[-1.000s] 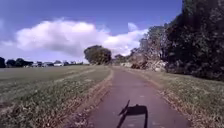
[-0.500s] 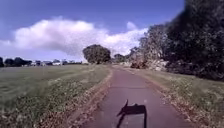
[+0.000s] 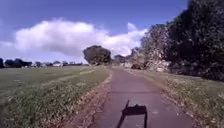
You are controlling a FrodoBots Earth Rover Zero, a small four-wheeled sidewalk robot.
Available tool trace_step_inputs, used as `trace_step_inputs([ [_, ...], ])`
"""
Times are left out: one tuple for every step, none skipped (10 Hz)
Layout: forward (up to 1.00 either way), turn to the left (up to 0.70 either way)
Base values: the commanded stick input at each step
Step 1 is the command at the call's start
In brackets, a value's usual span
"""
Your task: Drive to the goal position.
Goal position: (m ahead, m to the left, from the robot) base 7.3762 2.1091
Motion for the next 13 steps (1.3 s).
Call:
trace_step_inputs([
  [0.70,-0.01],
  [0.70,-0.01],
  [0.70,-0.01],
  [0.70,-0.01],
  [0.70,-0.01],
  [0.70,-0.01],
  [0.70,-0.01],
  [0.70,-0.01],
  [0.70,-0.01],
  [0.70,-0.01],
  [0.70,-0.01],
  [0.70,-0.01],
  [0.70,-0.01],
])
